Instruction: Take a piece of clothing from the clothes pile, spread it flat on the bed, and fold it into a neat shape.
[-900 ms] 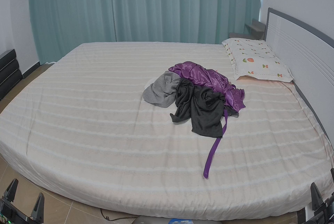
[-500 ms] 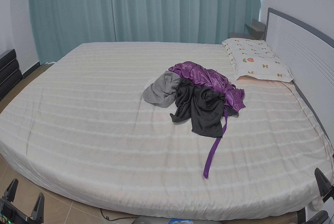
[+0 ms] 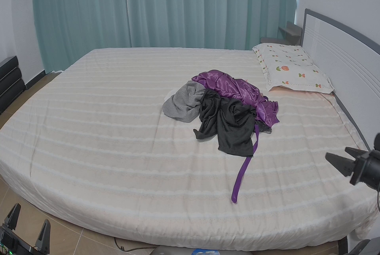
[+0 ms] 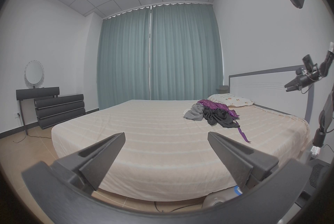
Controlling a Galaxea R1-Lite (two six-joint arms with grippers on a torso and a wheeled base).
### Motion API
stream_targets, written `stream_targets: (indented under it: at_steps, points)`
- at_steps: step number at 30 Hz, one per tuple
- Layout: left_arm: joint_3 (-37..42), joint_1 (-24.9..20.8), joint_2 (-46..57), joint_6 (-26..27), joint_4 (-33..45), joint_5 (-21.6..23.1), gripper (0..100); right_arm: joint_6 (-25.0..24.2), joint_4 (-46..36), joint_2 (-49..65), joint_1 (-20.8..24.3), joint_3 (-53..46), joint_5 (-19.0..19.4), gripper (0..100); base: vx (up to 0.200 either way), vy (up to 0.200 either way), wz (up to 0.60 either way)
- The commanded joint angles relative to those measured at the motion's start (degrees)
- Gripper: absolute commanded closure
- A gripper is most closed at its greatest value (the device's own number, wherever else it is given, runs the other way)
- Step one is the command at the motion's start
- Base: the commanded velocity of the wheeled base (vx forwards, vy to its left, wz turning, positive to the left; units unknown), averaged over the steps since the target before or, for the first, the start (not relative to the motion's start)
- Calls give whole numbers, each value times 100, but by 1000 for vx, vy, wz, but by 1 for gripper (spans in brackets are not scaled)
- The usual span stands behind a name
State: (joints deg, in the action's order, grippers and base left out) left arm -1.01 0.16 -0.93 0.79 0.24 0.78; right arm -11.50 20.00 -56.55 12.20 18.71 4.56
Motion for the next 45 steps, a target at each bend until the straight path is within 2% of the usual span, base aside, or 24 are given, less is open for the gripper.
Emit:
stream_targets:
  at_steps: [1, 13, 17, 24, 30, 31, 36, 45]
  points:
    - [101, 2, 93, 0, 2, 1, 0, -1373, 1436, -4092, 775, 1715, 27, 0, 0, 0, 0]
    - [101, 2, 93, 0, 2, 1, 0, -2331, 1375, -6746, 819, 4044, -25, 0, 0, 0, 0]
    - [101, 2, 93, 0, 2, -8, 0, -2498, 1357, -7414, 828, 4597, -43, 0, 0, 0, 0]
    - [101, 2, 93, 0, 2, 1, 0, -2533, 1313, -8390, 757, 5503, -219, 0, 0, 0, 0]
    - [101, 2, 93, 0, 2, -8, 0, -2533, 1155, -8706, 678, 5960, -324, 0, 0, 0, 0]
    - [101, 2, 93, 0, 2, 1, 0, -2524, 988, -8935, 581, 6426, -368, 0, 0, 0, 0]
    - [101, 2, 93, 0, 2, -8, 0, -2524, 654, -9260, 476, 7058, -517, 0, 0, 0, 0]
    - [101, 2, 93, 0, 2, 1, 0, -2463, 522, -9603, 458, 7515, -676, 0, 0, 0, 0]
